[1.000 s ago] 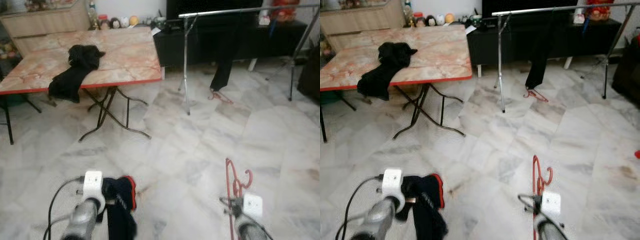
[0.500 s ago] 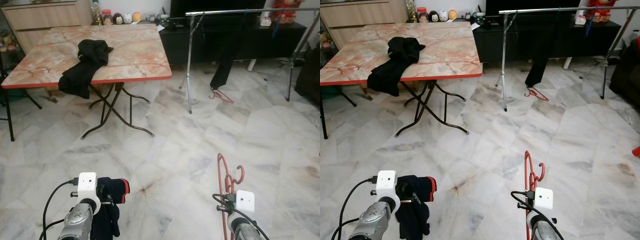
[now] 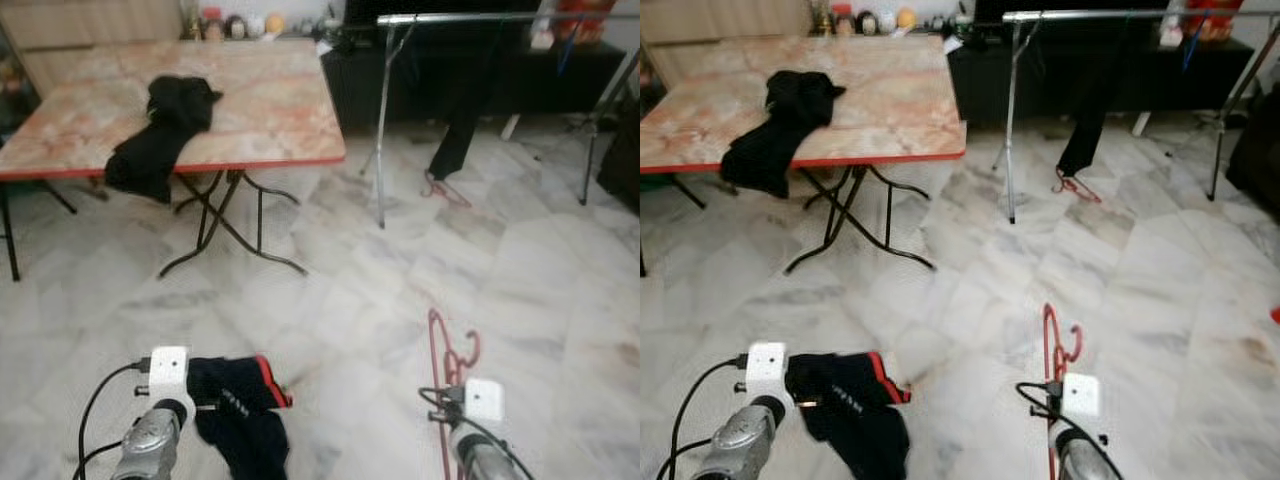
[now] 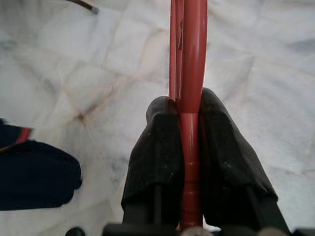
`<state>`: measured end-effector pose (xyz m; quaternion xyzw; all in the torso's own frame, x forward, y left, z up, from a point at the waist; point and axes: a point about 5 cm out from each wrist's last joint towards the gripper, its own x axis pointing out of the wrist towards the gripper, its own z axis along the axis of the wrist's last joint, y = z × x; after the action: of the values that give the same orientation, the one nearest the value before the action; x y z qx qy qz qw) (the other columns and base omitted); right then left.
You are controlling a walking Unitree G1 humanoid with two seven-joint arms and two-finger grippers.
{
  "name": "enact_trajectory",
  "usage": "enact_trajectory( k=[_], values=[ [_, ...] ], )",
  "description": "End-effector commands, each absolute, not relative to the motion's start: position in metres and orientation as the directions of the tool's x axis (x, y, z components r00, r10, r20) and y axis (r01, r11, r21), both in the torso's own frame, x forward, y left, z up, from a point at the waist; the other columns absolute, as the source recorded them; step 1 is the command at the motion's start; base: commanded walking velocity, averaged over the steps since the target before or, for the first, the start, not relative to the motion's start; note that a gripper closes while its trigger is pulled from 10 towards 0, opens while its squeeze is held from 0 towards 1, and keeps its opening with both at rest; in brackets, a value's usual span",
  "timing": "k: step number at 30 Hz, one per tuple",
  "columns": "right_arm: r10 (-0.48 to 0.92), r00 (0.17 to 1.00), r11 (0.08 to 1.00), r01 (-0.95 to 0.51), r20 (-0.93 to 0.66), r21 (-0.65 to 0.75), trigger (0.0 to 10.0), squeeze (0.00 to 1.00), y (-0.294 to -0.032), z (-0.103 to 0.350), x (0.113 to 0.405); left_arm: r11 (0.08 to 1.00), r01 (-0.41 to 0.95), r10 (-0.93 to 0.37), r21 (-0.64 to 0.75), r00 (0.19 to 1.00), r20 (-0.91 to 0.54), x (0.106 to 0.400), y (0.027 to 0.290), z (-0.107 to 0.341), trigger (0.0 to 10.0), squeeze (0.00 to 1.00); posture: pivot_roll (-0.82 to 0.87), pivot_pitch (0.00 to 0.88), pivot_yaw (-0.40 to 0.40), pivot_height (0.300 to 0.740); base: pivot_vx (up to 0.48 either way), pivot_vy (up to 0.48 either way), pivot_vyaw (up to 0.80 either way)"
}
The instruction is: Hang hanger
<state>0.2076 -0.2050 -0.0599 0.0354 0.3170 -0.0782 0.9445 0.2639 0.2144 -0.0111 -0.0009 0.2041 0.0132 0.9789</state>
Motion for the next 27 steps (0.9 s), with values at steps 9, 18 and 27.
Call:
enact_trajectory(
  k=[9, 18, 27],
  values=[
    [-0.163, 0.598, 0.986, 0.080, -0.784, -0.145, 10.0, 0.00, -0.225, -0.086, 0.157, 1.000, -0.017, 0.017, 0.002, 0.932, -0.362, 0.270, 0.210, -0.005, 10.0, 0.00, -0.02, 0.000, 0.012, 0.740, 0.314, 0.000, 0.00],
    [-0.151, 0.510, 0.982, -0.020, -0.847, -0.187, 10.0, 0.00, -0.228, -0.097, 0.128, 0.998, -0.065, 0.058, -0.011, 0.952, -0.302, 0.274, 0.216, 0.004, 10.0, 0.00, -0.03, 0.000, 0.017, 0.740, 0.311, 0.000, 0.00],
    [-0.140, 0.502, 0.986, -0.008, -0.853, -0.166, 10.0, 0.00, -0.222, -0.099, 0.126, 0.994, -0.106, 0.106, 0.007, 0.985, -0.137, 0.287, 0.232, 0.037, 10.0, 0.00, -0.02, 0.000, 0.018, 0.740, 0.305, 0.000, 0.00]
  ],
)
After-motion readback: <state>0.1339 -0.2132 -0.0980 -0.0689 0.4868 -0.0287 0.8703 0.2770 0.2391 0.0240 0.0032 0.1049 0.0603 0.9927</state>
